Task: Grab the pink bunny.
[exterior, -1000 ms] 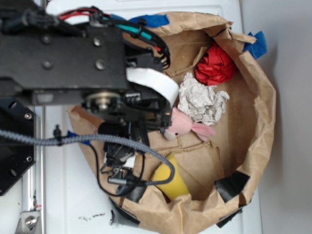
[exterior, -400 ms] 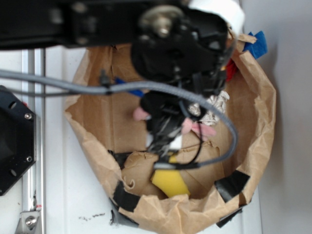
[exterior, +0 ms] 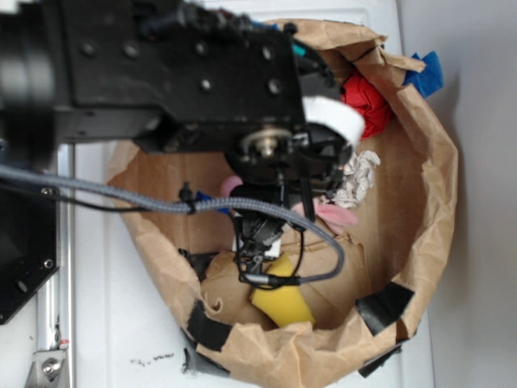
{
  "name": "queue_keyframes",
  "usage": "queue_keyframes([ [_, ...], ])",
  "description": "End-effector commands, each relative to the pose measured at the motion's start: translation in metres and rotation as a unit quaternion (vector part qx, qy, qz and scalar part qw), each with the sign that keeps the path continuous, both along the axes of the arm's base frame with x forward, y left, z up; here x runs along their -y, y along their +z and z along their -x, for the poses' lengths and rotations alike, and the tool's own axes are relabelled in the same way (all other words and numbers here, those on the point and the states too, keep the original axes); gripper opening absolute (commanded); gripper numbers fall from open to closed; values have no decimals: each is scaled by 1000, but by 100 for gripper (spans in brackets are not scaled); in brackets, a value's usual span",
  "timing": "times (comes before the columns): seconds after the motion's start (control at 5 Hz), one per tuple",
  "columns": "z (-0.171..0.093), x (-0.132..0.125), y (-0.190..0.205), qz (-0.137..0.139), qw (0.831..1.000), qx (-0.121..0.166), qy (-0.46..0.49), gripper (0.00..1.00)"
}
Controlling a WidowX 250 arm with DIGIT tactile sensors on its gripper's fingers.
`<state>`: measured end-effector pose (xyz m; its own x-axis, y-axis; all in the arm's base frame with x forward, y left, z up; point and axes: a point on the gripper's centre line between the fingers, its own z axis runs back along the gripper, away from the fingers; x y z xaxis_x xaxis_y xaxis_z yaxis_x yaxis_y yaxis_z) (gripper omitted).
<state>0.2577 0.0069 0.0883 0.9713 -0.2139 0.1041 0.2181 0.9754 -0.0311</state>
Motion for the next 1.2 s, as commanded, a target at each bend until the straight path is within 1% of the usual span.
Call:
queue_keyframes([
  [0.0,-16,4,-32,-20,999,31,-26,100],
  [0.2,-19,4,-54,-23,999,23,-34,100],
  [0.4,-14,7,-63,-39,998,34,-42,0],
  [0.6,-10,8,-58,-32,997,45,-49,0],
  [0.8,-7,7,-51,-33,997,51,-47,0],
  [1.0,-3,4,-14,-17,997,63,-28,0],
])
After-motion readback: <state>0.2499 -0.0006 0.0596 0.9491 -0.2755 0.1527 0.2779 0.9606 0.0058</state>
